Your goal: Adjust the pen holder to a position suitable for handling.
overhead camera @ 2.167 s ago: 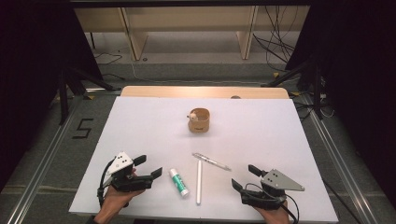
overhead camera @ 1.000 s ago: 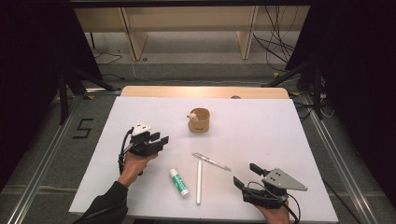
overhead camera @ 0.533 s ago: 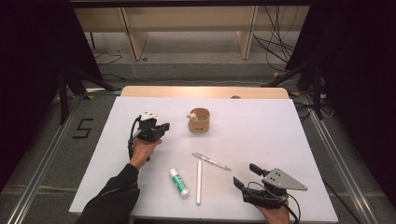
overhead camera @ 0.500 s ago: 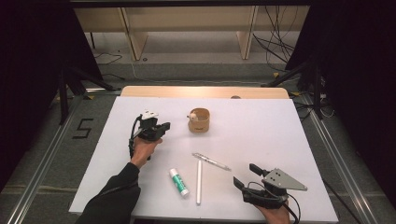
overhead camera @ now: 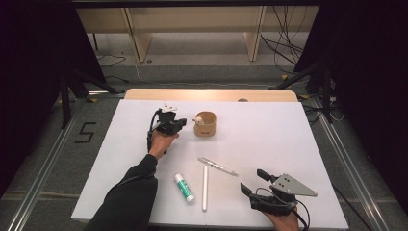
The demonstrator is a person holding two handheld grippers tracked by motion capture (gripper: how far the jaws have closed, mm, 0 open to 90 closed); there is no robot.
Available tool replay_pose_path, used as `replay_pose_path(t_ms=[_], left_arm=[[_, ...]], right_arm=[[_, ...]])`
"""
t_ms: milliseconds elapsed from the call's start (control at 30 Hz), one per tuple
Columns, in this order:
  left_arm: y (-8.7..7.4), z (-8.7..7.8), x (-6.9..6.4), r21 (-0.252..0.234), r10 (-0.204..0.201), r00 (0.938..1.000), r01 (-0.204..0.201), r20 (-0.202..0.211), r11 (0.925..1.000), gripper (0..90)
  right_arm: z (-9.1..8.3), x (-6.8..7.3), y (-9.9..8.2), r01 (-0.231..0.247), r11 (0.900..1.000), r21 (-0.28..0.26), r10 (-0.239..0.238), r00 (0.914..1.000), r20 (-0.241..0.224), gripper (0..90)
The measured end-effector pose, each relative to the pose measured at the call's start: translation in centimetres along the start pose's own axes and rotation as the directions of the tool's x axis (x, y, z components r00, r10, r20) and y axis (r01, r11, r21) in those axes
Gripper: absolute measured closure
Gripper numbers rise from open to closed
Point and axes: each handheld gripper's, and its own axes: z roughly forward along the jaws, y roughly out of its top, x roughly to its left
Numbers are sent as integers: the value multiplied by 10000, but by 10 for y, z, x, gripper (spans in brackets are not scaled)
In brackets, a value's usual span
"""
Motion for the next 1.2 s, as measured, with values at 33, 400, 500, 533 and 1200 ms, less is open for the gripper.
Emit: replay_pose_path(t_ms=[33, 400, 500, 533, 1200], left_arm=[[0, 3, 0, 40, -9, 10000, 9, 46, 10000, 891], [2, 27, -10, 540, 200, 9989, -223, 430, 9983, 892], [2, 28, -10, 557, 187, 9988, -212, 460, 9982, 892], [3, 28, -10, 592, 151, 9986, -181, 511, 9981, 892], [4, 26, -14, 824, 605, 9974, -635, 387, 9946, 892]], right_arm=[[0, 0, 0, 1, 10000, -1, -1, 10000, -13, 236], [0, 0, 0, 9, 10000, 47, -9, 9999, -101, 236], [0, -1, -1, 1, 10000, 41, 0, 9999, -129, 237], [0, -1, -1, -7, 10000, 48, 7, 9999, -124, 237], [2, 0, -1, 41, 9999, 140, -39, 9998, -190, 239]])
